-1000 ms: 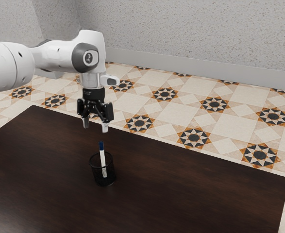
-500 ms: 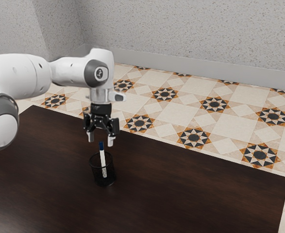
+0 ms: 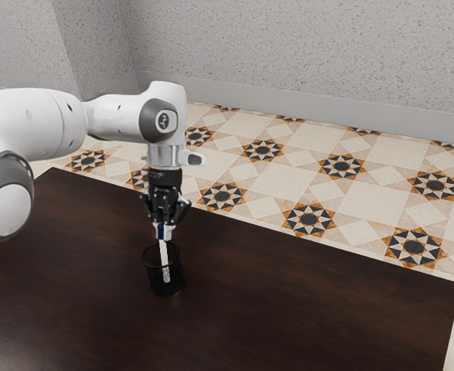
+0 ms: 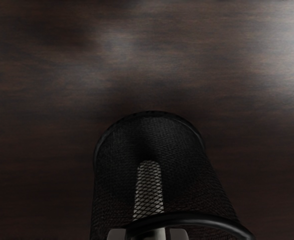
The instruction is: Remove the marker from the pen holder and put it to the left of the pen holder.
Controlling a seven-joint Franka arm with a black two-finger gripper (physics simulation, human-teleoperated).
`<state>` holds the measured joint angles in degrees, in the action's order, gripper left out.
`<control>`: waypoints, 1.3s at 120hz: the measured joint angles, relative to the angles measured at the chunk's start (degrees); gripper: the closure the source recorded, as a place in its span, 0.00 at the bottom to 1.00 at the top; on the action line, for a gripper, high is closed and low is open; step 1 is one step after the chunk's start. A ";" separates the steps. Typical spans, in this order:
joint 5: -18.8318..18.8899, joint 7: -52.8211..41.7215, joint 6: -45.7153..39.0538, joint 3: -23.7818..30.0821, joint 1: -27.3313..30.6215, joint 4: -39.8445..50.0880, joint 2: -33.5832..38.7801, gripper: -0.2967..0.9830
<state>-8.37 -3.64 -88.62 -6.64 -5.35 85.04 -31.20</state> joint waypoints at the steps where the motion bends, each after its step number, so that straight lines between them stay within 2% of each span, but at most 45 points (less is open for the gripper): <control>1: 0.01 0.05 0.01 0.01 0.00 0.00 0.01 0.76; 20: 0.34 0.81 0.48 0.06 -0.27 0.05 1.43 0.80; 46: 1.80 1.57 5.66 -0.35 -0.32 3.92 14.19 0.82; 64: 4.40 1.93 12.66 -3.93 0.11 4.41 16.06 0.83; 76: 6.90 2.08 18.12 -6.03 0.21 4.37 13.56 0.83; 100: 11.08 2.16 27.05 -8.09 0.23 3.80 3.87 0.84; 120: 12.03 2.07 30.03 -9.32 0.45 1.15 -3.26 0.84; 156: 12.10 1.50 31.44 -9.31 1.17 -5.01 -11.01 0.84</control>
<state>3.72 -2.14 -57.17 -15.95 -4.18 80.03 -42.21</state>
